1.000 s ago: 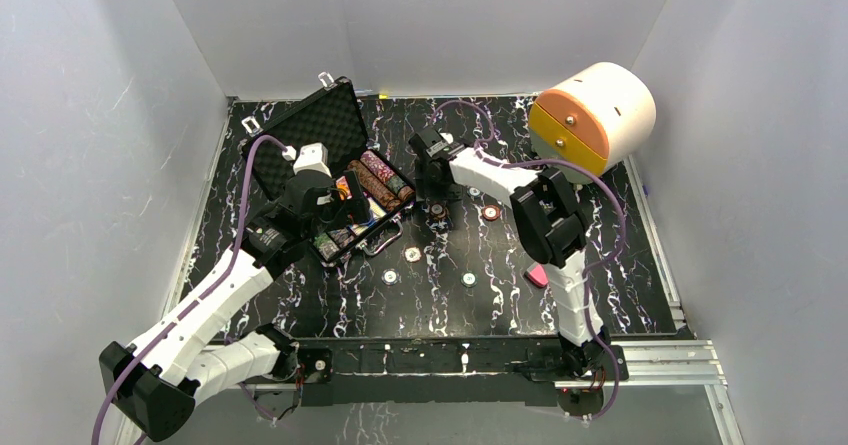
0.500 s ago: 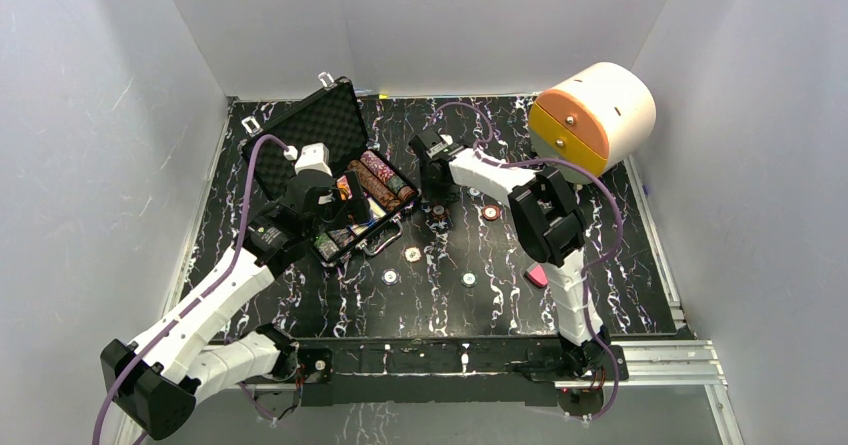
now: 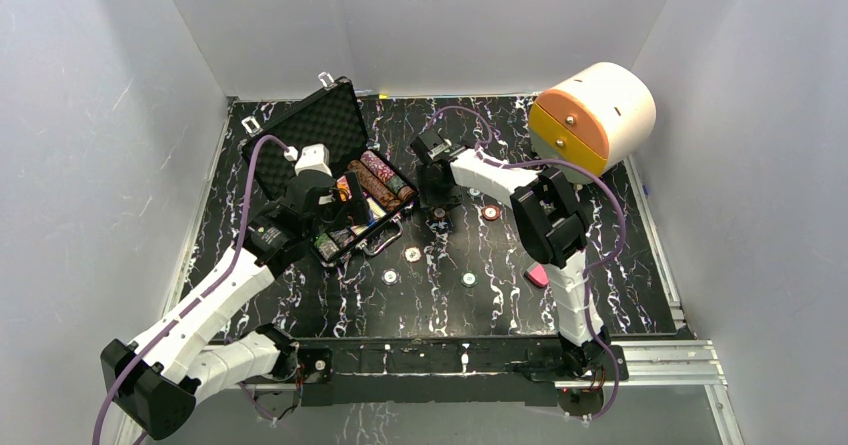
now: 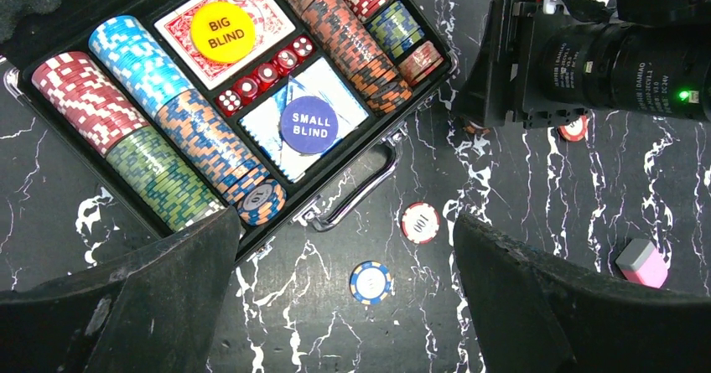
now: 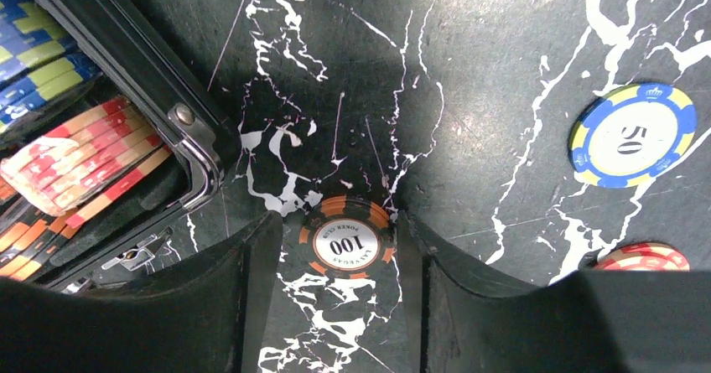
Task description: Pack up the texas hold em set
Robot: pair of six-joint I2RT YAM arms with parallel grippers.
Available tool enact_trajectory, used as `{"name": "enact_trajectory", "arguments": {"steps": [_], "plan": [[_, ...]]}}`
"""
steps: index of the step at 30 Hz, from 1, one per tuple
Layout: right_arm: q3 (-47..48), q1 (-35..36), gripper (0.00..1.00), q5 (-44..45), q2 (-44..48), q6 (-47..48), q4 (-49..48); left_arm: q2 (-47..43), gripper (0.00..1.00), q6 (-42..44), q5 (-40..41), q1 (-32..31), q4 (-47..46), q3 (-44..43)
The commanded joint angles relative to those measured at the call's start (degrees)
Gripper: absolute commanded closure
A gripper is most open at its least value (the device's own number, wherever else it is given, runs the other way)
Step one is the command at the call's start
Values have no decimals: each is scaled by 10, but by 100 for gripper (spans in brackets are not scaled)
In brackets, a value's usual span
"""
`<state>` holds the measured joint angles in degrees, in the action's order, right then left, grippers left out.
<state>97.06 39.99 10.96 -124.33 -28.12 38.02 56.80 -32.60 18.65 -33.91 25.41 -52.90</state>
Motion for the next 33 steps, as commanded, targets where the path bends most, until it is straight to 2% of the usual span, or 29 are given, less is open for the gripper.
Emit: {"name": "enact_trajectory", "arguments": {"steps": [1,6,14,21,22,24,26,33], "plan": [[14,1,38,-15,14,16,43,-6,2,0,5,2,13,6],[16,2,36,13,5,30,60,-6,2,-3,5,2,14,7],[11,5,46,23,-15,36,55,-7,2,-6,4,2,14,9],[-2,6,46,30,-30,36,18,-6,2,-10,0,2,15,12],[-4,6,47,31,-31,36,13,-6,2,-10,1,2,15,12],[-20,6,57,44,-27,27,0,-5,2,-12,1,2,15,13],[-30,6,66,56,-18,18,-8,-5,2,-13,-2,2,15,14],[-86,5,66,49,89,-20,-68,1,2,-23,-55,2,4,28]]}}
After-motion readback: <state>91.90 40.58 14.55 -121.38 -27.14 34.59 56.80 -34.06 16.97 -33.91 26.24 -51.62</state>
